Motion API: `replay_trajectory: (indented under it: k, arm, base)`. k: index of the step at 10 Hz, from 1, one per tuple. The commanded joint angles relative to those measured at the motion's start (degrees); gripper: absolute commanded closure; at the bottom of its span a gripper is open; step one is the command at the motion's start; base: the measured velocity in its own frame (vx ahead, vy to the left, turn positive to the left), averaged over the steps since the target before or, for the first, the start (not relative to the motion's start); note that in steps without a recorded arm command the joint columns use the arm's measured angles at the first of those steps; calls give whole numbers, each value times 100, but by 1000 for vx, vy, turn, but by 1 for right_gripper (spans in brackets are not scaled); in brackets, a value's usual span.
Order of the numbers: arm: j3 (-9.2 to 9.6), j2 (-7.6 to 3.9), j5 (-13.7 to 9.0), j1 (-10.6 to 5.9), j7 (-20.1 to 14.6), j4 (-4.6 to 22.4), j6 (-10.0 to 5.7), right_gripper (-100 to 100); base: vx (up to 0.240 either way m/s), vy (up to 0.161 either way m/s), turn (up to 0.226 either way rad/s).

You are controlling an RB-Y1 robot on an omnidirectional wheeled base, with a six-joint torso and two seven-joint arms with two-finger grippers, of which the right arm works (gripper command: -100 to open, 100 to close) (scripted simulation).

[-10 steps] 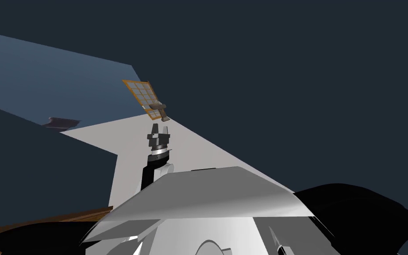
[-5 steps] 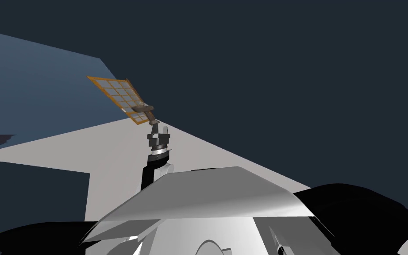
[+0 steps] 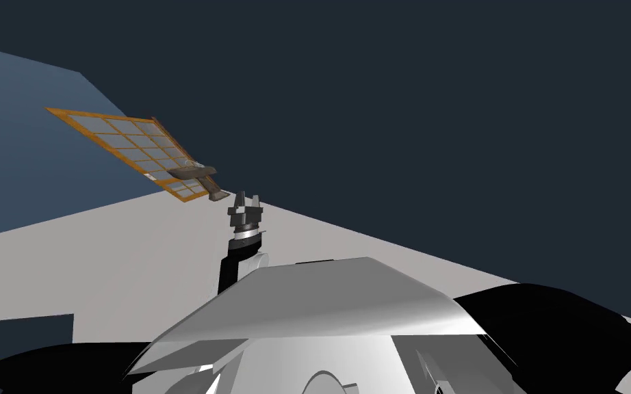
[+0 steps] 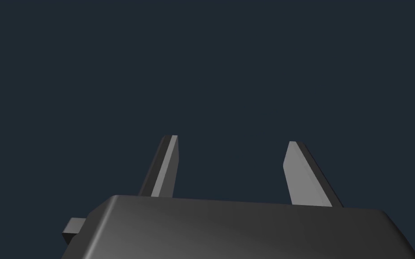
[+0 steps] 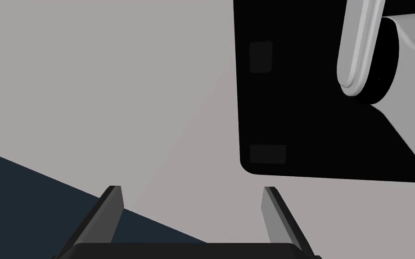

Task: Push the door open

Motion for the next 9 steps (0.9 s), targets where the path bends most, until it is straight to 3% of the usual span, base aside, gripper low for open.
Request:
replay_trajectory:
  k: [1,3,8,9]
  arm:
    - [65,0,83,-7,102,184,144,-100]
    - [158,-33,149,-19,253,411,328,-100]
    - [282,-77,237,-34,455,715,573,-100]
    - [344,-99,281,-42,556,867,695,-100]
  base:
    - [-22,39,-284]
    - [-27,39,-324]
    - [-16,20,-168]
    - [-21,24,-375]
